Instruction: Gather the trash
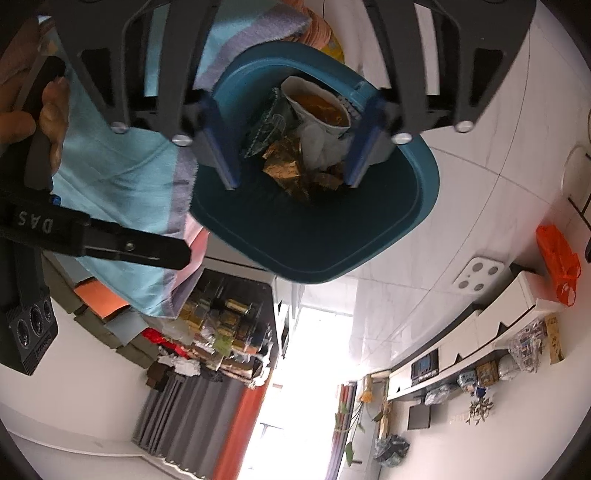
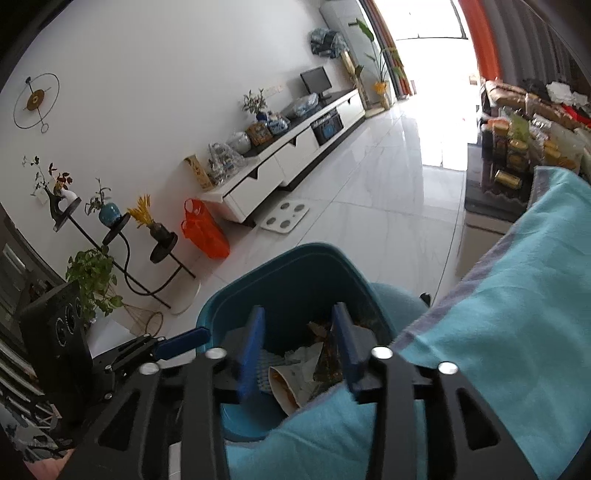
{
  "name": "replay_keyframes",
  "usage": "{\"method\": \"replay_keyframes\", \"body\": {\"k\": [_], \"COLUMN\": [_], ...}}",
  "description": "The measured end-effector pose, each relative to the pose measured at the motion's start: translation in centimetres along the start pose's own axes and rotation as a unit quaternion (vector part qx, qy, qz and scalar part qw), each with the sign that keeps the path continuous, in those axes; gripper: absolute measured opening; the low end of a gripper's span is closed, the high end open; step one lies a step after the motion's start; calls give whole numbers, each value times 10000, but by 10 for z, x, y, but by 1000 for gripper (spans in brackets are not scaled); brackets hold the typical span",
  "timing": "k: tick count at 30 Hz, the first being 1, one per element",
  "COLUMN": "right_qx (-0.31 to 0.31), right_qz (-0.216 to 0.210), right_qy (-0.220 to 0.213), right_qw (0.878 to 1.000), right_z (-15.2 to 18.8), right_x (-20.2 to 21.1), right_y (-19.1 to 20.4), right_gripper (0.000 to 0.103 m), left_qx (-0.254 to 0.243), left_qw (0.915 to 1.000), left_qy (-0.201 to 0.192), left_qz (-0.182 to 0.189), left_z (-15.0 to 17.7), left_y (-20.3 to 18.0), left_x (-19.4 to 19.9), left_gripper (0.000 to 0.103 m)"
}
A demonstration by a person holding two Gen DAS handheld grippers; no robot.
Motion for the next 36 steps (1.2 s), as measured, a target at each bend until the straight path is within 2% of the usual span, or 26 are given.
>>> {"method": "replay_keyframes", "body": {"k": [2,4,6,7,9,14,16,22,27,30,34,36], "right_qx": [-6,5,-11,-11,23,52,42,8,-194,-349,-508,-552], "right_qz": [104,201,374,450,747,1616,1889,2875,3425,3732,4048,4122], "right_qy": [-183,-329,-504,-581,-803,-1277,-1419,-1788,-1986,-2041,-2174,-2203], "right_qw": [9998,9993,9980,9973,9940,9785,9717,9409,9181,9044,8867,8823], "right_z": [5,12,21,26,39,76,90,132,163,179,198,203], "right_x": [17,33,55,64,89,142,158,209,237,251,268,274], "right_y": [-1,-4,-8,-9,-11,-15,-16,-21,-29,-36,-38,-40], "right_gripper": [64,65,71,74,86,96,96,96,96,96,96,96], "left_qx": [-54,-101,-211,-264,-384,-485,-638,-1064,-1289,-1414,-1541,-1601], "left_qw": [9999,9993,9979,9972,9955,9913,9885,9778,9707,9685,9622,9588], "left_qy": [-104,-266,-465,-557,-704,-1034,-1199,-1586,-1771,-1753,-1896,-1988], "left_qz": [107,246,392,419,500,653,669,862,987,1061,1202,1243], "left_z": [3,6,11,14,18,33,39,57,67,76,87,94], "left_y": [-3,-7,-16,-20,-32,-69,-88,-150,-190,-213,-233,-242], "left_x": [8,19,31,36,45,60,64,72,72,68,71,73], "left_gripper": [70,86,97,97,97,97,97,97,97,97,97,97]}}
Point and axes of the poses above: each gripper's, at about its wrist camera, not at the fingertips, and x roughly against the way its jaws point, y to its left, z to its underside, the point moved 1 cm from there along -x, roughly the way its jaws point, and after that the axes turned 8 degrees about x, right-handed, at the moved point
